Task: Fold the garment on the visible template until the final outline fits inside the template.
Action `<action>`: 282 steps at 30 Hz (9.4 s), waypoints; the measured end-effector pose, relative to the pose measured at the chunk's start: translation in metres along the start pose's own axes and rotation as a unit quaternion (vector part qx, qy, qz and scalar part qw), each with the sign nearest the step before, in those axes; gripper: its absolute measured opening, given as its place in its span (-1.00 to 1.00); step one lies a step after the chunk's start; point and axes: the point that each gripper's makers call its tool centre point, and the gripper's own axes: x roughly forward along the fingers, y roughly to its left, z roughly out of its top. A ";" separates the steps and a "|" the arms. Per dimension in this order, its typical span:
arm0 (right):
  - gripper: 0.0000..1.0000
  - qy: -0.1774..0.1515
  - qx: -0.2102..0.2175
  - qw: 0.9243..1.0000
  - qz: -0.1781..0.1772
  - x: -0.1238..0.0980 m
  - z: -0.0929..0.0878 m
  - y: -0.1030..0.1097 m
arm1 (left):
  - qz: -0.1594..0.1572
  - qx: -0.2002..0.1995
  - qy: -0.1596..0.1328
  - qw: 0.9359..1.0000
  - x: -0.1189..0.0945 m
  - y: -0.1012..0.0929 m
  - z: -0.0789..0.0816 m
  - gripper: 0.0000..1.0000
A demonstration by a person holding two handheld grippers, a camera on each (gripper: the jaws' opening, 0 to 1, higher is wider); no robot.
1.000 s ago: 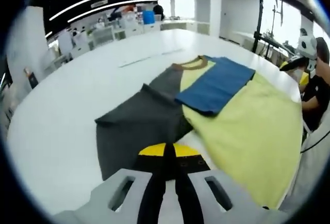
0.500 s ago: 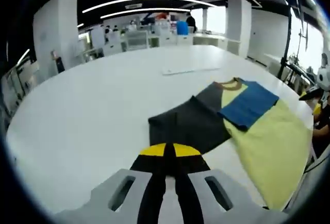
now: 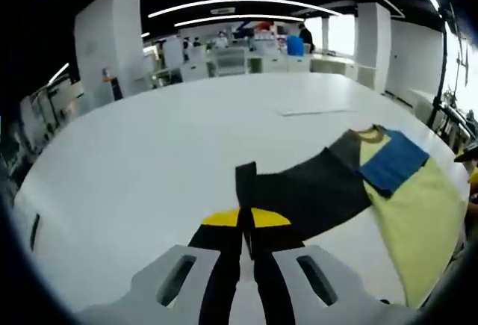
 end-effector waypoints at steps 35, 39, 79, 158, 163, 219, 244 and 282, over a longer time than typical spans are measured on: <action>0.27 0.018 0.005 1.000 -0.008 0.002 -0.009 0.002 | 0.074 -0.029 0.063 0.995 0.007 0.089 -0.046 -1.00; 0.27 0.017 0.006 1.000 -0.009 0.001 -0.009 0.003 | 0.069 -0.032 0.057 0.995 0.005 0.087 -0.041 -1.00; 0.26 0.015 0.003 1.000 -0.009 -0.008 -0.015 0.005 | -0.036 -0.004 0.057 0.998 0.021 -0.021 0.007 -1.00; 0.33 0.001 0.009 1.000 -0.023 -0.034 -0.032 -0.018 | -0.230 0.088 0.058 0.967 0.055 -0.246 0.082 -1.00; 0.33 0.002 0.011 1.000 -0.024 -0.034 -0.036 -0.019 | -0.242 0.098 0.054 0.964 0.057 -0.263 0.089 -1.00; 0.32 0.010 0.022 1.000 -0.017 -0.030 -0.048 -0.023 | -0.338 0.172 0.066 0.923 0.088 -0.412 0.113 -1.00; 0.33 0.014 0.032 0.999 -0.021 -0.032 -0.051 -0.030 | -0.349 0.195 0.113 0.910 0.106 -0.444 0.074 -1.00; 0.33 0.013 0.032 0.999 -0.024 -0.038 -0.058 -0.024 | -0.352 0.195 0.115 0.908 0.100 -0.454 0.062 -0.49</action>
